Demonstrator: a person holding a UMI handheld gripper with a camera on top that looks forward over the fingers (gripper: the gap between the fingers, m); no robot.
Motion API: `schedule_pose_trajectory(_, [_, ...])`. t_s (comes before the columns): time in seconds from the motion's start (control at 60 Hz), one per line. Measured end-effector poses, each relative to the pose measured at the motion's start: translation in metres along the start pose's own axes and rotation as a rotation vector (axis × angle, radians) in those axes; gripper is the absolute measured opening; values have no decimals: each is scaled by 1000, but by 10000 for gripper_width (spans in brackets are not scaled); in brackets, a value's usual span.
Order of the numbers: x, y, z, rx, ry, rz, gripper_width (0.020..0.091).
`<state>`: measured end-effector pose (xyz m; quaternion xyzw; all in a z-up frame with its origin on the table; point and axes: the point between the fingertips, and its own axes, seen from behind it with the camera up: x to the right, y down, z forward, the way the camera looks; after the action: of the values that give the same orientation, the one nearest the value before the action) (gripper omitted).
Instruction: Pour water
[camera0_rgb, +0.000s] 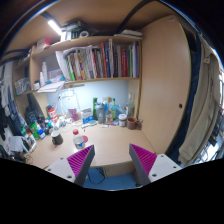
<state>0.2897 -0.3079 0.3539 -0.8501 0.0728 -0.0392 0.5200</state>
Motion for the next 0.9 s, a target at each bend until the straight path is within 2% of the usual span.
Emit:
schedule_pose_trajectory(0.317, [-17,3,-13,44,52,17,790])
schedule_pose_trajectory(0.5, [-24,25,-1,75,56,17,787])
schedule_pose_trajectory(0.65, [-41,65,46,82,35,-80,788])
schedule_pose_trajectory(0.817, [-102,107,129,167,-83,-101,787])
schedule_pose_trajectory(0.9, [-135,131,185,177,-122,-119,789])
